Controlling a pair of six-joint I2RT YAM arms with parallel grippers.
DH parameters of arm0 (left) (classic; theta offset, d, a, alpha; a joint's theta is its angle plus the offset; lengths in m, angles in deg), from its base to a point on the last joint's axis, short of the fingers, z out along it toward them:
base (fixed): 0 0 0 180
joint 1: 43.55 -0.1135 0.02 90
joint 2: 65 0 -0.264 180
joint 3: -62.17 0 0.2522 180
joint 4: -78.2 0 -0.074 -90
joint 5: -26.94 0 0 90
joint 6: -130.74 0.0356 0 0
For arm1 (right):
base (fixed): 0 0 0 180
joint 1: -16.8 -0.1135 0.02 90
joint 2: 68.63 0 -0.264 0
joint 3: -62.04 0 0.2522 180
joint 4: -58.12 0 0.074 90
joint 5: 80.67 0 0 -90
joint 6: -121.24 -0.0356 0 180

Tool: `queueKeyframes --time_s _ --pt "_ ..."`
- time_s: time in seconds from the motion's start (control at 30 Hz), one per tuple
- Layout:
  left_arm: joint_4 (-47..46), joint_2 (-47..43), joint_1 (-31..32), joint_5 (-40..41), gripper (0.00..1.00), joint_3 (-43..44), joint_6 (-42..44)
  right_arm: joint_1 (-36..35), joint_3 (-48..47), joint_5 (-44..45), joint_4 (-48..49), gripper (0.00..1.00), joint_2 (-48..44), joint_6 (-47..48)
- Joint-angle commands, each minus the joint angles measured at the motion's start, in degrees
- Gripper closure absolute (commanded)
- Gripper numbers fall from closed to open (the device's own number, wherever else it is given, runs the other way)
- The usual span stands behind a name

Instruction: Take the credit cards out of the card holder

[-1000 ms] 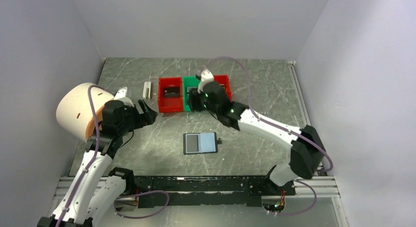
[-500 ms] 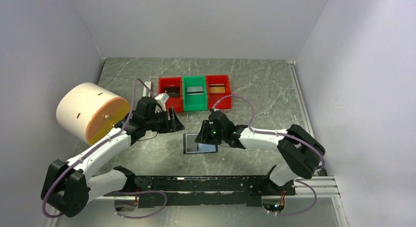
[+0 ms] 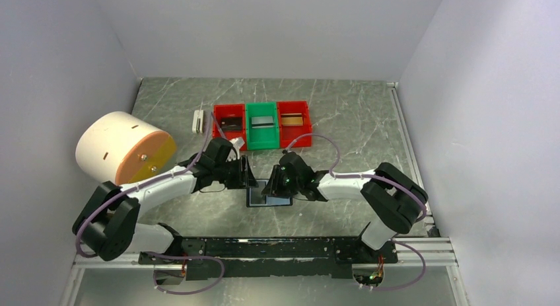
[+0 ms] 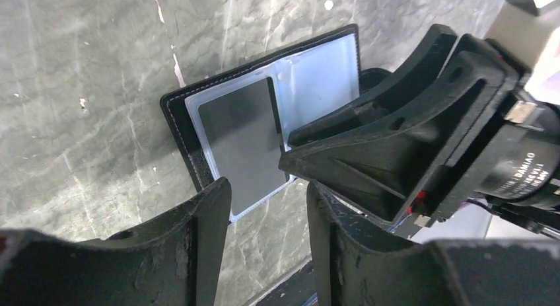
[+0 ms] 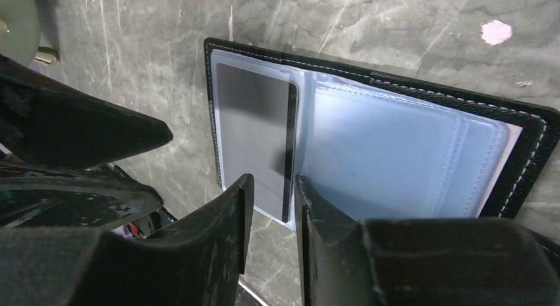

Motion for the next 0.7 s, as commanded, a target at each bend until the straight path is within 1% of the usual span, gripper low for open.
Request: queueKeyframes --time_s 0.0,0.1,0.27,0.33,0.47,0.67 --pt "-2.55 3.11 1.48 1.16 0.49 -0.26 -1.05 0.49 1.86 -0.95 3.32 0.68 1.30 -1.85" --pt "-1.62 5.67 2.59 2.94 0.52 0.36 -1.31 0.66 2.51 -1.07 4.27 0.69 2.56 -3.28" --pt "-0.18 8.43 4.43 5.74 0.56 1.01 -1.33 1.28 4.84 -2.26 8.40 0.72 3.30 -6.16" --pt "0.01 9.45 4.76 6.17 0.61 0.95 -1.37 1.58 5.44 -2.51 9.41 0.74 3.49 -6.99" --pt "-0.29 10.53 5.73 6.59 0.69 0.49 -1.96 2.12 6.58 -3.29 11.99 0.76 3.19 -8.39" --pt "2.88 9.60 6.38 10.82 0.73 0.40 -3.12 2.96 7.66 -3.49 13.28 0.84 1.61 -9.09"
